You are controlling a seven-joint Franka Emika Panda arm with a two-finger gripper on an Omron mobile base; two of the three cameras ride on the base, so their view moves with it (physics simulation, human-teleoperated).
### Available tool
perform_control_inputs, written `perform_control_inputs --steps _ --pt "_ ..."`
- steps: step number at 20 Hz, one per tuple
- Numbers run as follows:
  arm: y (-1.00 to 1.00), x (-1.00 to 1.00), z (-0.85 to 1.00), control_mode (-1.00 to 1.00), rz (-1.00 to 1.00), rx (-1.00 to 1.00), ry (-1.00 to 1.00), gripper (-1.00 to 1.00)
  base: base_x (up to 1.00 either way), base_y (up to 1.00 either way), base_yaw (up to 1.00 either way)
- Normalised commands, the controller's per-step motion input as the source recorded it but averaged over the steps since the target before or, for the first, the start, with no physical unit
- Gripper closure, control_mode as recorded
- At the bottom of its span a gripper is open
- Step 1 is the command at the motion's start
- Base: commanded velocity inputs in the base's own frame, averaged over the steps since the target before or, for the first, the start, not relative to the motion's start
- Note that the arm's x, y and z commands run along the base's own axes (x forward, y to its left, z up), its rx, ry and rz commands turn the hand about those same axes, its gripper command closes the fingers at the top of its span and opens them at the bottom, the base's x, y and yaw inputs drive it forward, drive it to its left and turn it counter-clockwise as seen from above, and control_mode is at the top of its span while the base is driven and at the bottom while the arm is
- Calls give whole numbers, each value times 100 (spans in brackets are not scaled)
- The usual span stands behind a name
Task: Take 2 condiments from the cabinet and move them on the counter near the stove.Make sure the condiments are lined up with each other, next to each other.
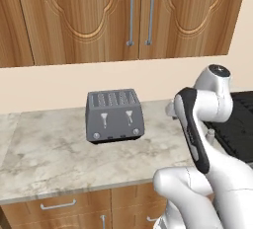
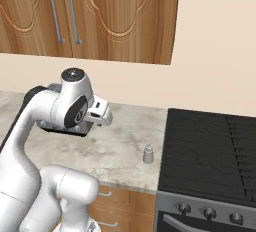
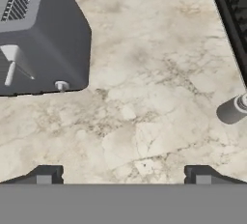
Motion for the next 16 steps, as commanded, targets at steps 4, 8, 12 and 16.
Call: perform_control_inputs --steps 4,8,12,16 --pt "31 -47 25 -100 -9 -9 -11 -100 0 0 0" --pt "11 -40 26 -100 -8 -4 -9 -100 0 0 0" --pt "0 -54 41 -100 -1 0 -10 -100 0 0 0" --pt "0 -57 48 -100 0 0 -7 -100 0 0 0"
